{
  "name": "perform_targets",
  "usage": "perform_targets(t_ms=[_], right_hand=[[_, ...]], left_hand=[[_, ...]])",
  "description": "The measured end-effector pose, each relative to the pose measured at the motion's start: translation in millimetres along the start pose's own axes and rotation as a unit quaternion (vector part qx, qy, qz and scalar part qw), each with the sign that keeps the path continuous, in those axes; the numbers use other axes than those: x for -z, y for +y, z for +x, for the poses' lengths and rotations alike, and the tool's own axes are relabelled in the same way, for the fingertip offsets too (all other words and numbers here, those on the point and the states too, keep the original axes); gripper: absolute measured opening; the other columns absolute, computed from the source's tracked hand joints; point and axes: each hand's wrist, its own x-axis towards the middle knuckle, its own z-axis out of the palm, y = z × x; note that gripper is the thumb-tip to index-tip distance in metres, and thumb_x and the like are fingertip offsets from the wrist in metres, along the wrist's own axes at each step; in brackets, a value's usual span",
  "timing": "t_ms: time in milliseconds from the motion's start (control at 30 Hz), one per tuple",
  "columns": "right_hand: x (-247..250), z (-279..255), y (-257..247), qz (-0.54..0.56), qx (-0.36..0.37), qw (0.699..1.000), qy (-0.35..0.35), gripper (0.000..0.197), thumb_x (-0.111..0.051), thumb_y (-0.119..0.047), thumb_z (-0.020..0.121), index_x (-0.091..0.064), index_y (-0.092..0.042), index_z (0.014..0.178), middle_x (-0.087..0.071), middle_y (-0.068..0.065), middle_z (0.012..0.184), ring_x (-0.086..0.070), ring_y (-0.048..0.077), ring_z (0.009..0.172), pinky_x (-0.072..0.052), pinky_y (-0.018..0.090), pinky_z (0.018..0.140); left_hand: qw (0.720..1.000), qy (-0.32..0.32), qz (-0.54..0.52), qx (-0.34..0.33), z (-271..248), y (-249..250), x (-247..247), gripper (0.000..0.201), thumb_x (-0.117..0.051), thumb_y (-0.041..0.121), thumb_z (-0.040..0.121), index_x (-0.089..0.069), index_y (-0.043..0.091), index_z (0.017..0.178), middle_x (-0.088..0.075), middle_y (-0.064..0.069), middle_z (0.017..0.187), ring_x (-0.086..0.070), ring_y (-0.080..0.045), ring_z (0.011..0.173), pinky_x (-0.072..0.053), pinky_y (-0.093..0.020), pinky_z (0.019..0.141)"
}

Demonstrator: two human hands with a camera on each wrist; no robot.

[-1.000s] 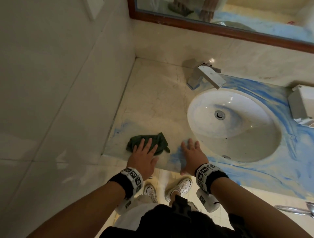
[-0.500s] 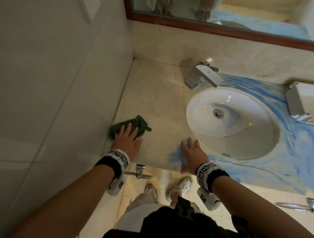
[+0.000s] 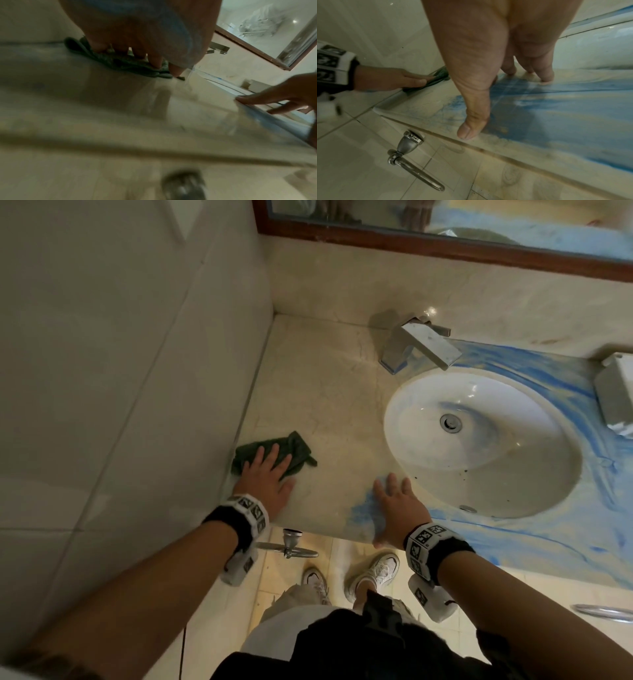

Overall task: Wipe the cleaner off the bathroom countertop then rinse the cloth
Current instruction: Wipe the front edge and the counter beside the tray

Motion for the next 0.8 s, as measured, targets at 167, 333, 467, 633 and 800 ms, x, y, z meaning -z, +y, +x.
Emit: perform_targets(t_ms=[167,333,467,633,800], right_hand=[[-0.5,0.6,0.7,0.0,-0.001,1.0,0.0,0.133,-0.087,-0.047,0.059,0.003,-0.021,0.153,0.008,0.012,0.161,0.006,0.043,0.146,-0.028,0.05,0.115],[-0.5,0.0,0.8,0.004,-0.001,1.0,-0.006,0.133,-0.087,-0.047,0.061,0.005,-0.021,0.154,0.01,0.012,0.161,0.008,0.043,0.146,-0.025,0.051,0.117],[0.0,-0.2,1.3,0.01,0.0,1.0,-0.005,0.132,-0.087,-0.045,0.062,0.004,-0.021,0.154,0.01,0.012,0.161,0.009,0.042,0.146,-0.025,0.051,0.117],[-1.2,0.5,2.8,0.006,0.0,1.0,-0.003,0.132,-0.087,-0.045,0.061,0.005,-0.022,0.154,0.011,0.011,0.161,0.009,0.042,0.146,-0.025,0.051,0.117],[-1.3,2.4,2.5,0.002,0.001,1.0,-0.006,0.132,-0.087,-0.045,0.061,0.004,-0.021,0.154,0.011,0.012,0.161,0.009,0.042,0.146,-0.025,0.051,0.116]], left_hand=[[0.998,0.011,-0.055,0.025,31.8,-22.7,18.2,0.056,-0.023,0.053,0.101,-0.017,0.036,0.153,0.002,0.004,0.163,0.0,-0.024,0.15,-0.008,-0.047,0.121],[0.982,0.068,-0.136,0.114,1.3,-10.9,-8.4,0.058,-0.026,0.052,0.101,-0.023,0.029,0.153,-0.006,-0.002,0.163,-0.004,-0.027,0.149,-0.008,-0.043,0.121],[0.985,0.058,-0.117,0.109,-48.7,-8.3,-41.5,0.065,-0.007,0.056,0.099,-0.029,0.026,0.152,-0.01,-0.005,0.162,-0.001,-0.031,0.149,-0.008,-0.048,0.121],[0.983,0.064,-0.151,0.083,-92.4,15.8,-53.5,0.072,-0.004,0.058,0.093,-0.026,0.024,0.152,-0.008,-0.005,0.162,0.0,-0.029,0.149,-0.004,-0.046,0.119],[0.996,0.032,-0.085,0.02,-68.3,24.2,-41.5,0.071,-0.002,0.055,0.092,-0.028,0.027,0.151,-0.011,-0.002,0.162,-0.005,-0.03,0.149,-0.006,-0.049,0.118]])
